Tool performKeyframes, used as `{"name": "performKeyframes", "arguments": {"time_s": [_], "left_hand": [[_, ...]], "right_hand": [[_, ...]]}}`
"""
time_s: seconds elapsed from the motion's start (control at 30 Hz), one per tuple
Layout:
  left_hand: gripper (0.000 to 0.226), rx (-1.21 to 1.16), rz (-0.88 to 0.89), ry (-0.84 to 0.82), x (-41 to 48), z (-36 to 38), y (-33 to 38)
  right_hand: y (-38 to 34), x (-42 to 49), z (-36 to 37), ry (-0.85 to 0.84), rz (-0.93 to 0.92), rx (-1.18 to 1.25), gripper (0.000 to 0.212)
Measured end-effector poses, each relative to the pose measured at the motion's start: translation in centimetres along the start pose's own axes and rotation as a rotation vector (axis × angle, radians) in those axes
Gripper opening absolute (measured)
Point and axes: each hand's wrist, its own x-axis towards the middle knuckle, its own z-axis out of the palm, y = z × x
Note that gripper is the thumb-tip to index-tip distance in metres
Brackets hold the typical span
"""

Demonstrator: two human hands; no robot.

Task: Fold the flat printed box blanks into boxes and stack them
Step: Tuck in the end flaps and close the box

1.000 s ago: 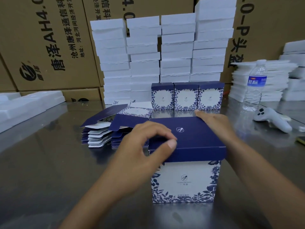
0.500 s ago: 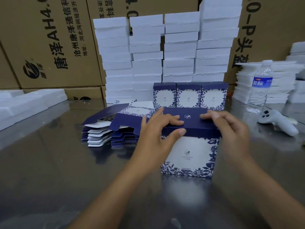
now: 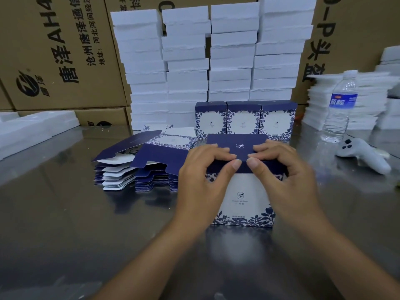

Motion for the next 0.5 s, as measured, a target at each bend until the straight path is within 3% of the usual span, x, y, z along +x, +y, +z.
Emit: {"name": "performKeyframes", "arguments": {"time_s": [0.5], "left_hand": [[0.009,0.03,0.084,0.036,-0.19,-0.88,-0.34]], "right_hand": [[-0.4,-0.06,0.06,-0.037,0.038,0.046,0.003]]}}
